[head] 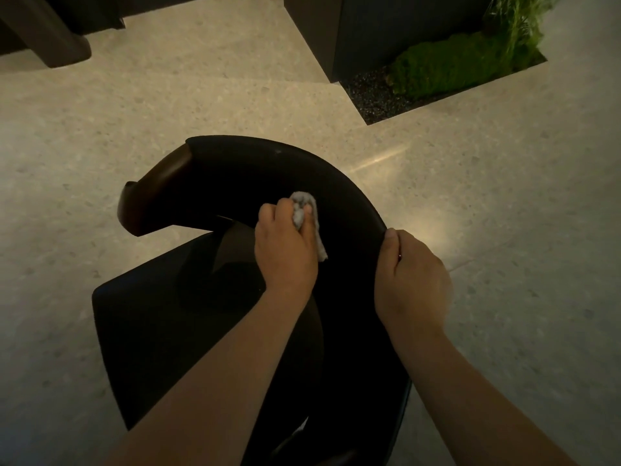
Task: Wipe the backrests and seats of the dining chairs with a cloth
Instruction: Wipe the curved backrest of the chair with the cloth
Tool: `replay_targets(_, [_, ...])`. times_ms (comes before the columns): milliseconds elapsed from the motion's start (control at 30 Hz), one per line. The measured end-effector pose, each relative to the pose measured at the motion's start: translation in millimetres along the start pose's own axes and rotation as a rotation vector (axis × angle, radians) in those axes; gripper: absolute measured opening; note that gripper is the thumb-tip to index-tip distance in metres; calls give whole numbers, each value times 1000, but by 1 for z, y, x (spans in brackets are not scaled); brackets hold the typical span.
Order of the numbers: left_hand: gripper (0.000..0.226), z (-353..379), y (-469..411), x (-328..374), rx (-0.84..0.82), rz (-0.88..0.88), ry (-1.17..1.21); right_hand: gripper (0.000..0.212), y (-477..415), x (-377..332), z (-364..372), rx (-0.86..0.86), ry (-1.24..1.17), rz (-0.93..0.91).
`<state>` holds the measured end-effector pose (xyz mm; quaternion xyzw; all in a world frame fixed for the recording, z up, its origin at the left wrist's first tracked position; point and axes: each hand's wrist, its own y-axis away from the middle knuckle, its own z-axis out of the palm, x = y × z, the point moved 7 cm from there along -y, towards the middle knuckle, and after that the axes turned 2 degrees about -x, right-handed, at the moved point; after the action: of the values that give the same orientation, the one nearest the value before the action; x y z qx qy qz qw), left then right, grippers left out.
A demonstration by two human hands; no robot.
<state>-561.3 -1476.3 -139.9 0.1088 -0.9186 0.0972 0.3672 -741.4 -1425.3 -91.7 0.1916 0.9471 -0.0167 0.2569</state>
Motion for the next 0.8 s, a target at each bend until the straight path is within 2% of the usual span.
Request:
replay_targets(133, [45, 7, 3, -6, 39, -33, 55, 33, 1, 0, -2, 24, -6, -18])
replay_targets(333, [41, 21, 9, -18, 69, -43, 117, 35, 0, -1, -3, 74, 18, -56])
replay_targets(633, [61, 48, 22, -52, -20, -53, 166, 39, 1, 1, -2, 111, 25, -63])
replay_targets(733, [56, 51, 29, -62, -38, -67, 149, 40, 1, 2, -3, 124, 39, -66])
replay_targets(800, [47, 55, 34, -74, -115, -53, 58, 40, 1, 3, -2, 129, 44, -58])
